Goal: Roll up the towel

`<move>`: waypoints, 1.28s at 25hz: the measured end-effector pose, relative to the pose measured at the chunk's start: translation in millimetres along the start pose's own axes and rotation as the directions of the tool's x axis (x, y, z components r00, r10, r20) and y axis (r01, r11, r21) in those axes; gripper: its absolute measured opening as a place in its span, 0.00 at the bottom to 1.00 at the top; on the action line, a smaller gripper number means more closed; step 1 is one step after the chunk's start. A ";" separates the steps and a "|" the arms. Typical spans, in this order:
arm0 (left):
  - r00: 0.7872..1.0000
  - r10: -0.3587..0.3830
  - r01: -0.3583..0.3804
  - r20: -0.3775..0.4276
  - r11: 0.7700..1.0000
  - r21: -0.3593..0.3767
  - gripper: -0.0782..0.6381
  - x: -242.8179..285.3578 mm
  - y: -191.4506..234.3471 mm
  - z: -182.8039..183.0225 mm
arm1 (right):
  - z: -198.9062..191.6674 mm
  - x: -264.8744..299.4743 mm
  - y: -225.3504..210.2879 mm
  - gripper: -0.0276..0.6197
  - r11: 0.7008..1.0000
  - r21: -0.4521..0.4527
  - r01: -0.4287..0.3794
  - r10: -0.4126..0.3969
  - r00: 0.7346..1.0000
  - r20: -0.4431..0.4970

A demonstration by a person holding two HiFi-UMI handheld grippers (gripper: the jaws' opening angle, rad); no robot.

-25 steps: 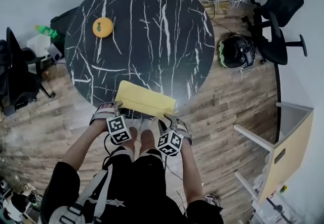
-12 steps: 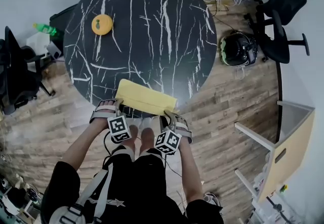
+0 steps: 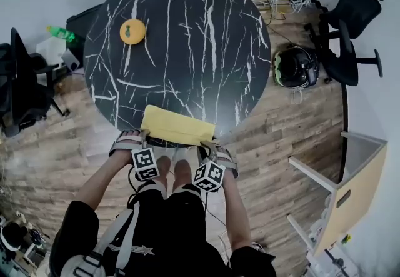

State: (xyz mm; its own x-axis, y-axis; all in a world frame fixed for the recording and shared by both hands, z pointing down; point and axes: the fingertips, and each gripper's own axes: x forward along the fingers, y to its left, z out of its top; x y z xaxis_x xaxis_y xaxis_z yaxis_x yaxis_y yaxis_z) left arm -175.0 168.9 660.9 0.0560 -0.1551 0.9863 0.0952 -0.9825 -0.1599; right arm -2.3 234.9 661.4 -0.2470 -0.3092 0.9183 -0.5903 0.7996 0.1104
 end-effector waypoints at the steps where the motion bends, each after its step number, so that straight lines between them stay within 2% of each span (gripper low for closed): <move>1: 1.000 -0.005 0.005 -0.008 1.000 -0.009 0.19 -0.3 -3.5 -4.3 | 2.7 1.5 2.0 0.12 1.000 -0.011 -0.008 0.008 1.000 0.001; 7: 0.998 -0.049 0.047 -0.037 0.997 -0.064 0.19 -2.5 -16.8 -23.4 | 16.9 5.8 10.4 0.12 0.992 -0.060 -0.112 0.112 0.994 -0.006; 13: 0.993 -0.114 0.110 -0.041 0.990 -0.089 0.19 -3.8 -21.5 -25.0 | 17.9 1.8 15.4 0.12 0.968 -0.063 -0.244 0.240 0.969 -0.058; 20: 0.982 -0.187 0.182 -0.037 0.979 -0.095 0.19 -6.0 -15.3 -23.8 | 21.4 -5.4 17.1 0.12 0.922 0.052 -0.384 0.387 0.918 -0.084; 26: 0.975 -0.220 0.216 -0.044 0.973 -0.081 0.19 -6.4 -3.2 -21.7 | 24.9 -5.6 10.8 0.12 0.911 0.086 -0.402 0.409 0.908 -0.093; 32: 0.973 -0.227 0.224 -0.050 0.973 -0.063 0.19 -4.9 8.2 -19.6 | 29.4 -3.8 -1.4 0.12 0.924 0.081 -0.375 0.381 0.920 -0.087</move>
State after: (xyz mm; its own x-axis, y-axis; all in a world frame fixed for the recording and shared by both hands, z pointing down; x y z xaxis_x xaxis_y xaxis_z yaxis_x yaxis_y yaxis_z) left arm -194.0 159.6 655.5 -0.0168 0.0673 0.9976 0.0430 -0.9968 0.0680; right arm -23.1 219.8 646.6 -0.3859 0.0647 0.9203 -0.5145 0.8129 -0.2729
